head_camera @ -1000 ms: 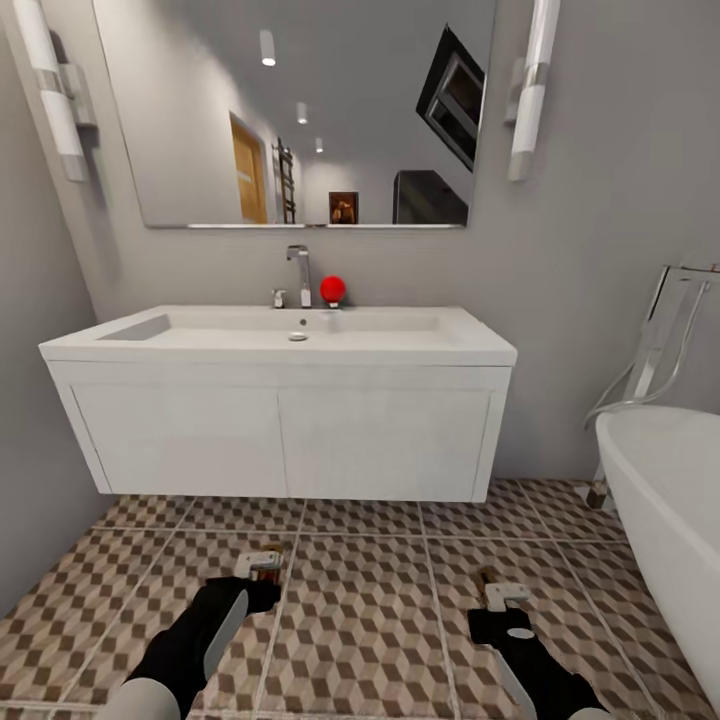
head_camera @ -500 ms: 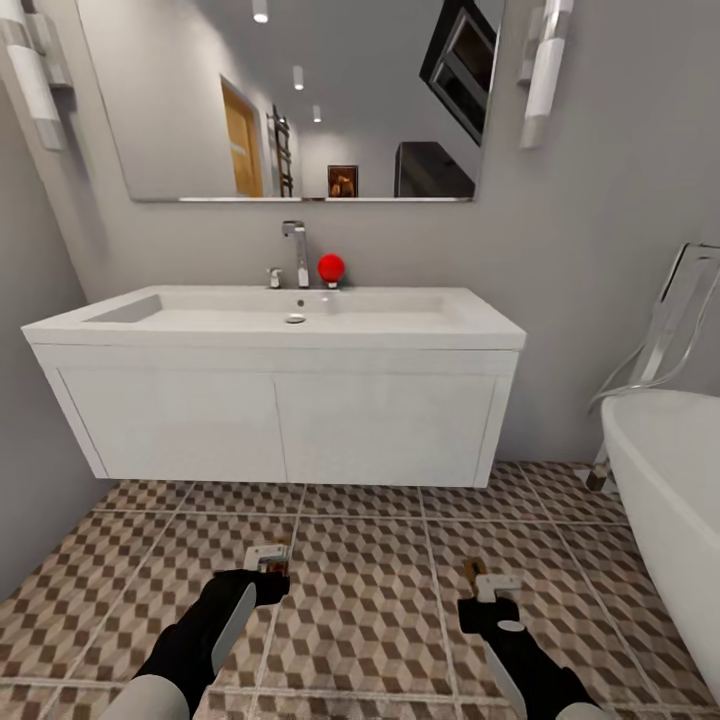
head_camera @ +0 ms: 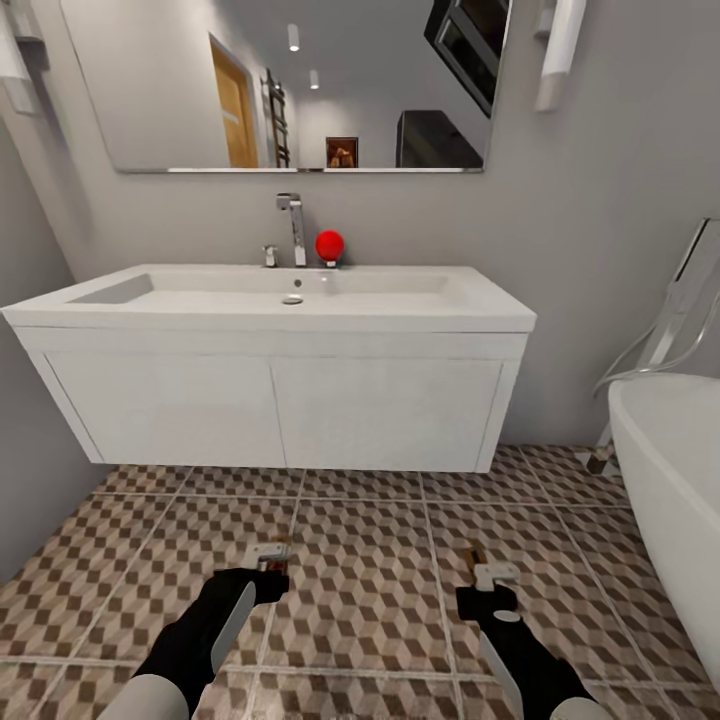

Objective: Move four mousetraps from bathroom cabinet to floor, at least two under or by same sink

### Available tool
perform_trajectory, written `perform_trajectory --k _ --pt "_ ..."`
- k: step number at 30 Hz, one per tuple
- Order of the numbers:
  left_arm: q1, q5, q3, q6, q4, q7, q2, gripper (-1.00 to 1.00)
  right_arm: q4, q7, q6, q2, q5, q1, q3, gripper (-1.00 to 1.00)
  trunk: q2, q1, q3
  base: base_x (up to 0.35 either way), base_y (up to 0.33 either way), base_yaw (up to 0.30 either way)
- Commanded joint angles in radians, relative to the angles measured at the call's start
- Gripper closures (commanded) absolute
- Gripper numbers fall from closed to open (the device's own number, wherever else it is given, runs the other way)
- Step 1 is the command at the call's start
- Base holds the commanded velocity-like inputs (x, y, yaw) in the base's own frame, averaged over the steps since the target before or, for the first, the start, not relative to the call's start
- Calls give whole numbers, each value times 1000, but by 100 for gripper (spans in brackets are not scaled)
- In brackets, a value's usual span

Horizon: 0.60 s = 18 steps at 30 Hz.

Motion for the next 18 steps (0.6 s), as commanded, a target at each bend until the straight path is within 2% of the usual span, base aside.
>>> perform_trajectory --k 1,9,18 --pt "0 9 -3 3 -2 10 1 100 -5 -16 7 0 -3 0 7 100 -1 0 -5 0 0 0" --pt "0 9 -2 0 -4 10 2 100 -10 -36 8 1 -2 0 9 100 -3 4 -36 0 0 0" --pt "0 9 -2 -1 -5 10 1 100 -11 -37 8 0 -2 0 10 100 -3 4 -36 0 0 0"
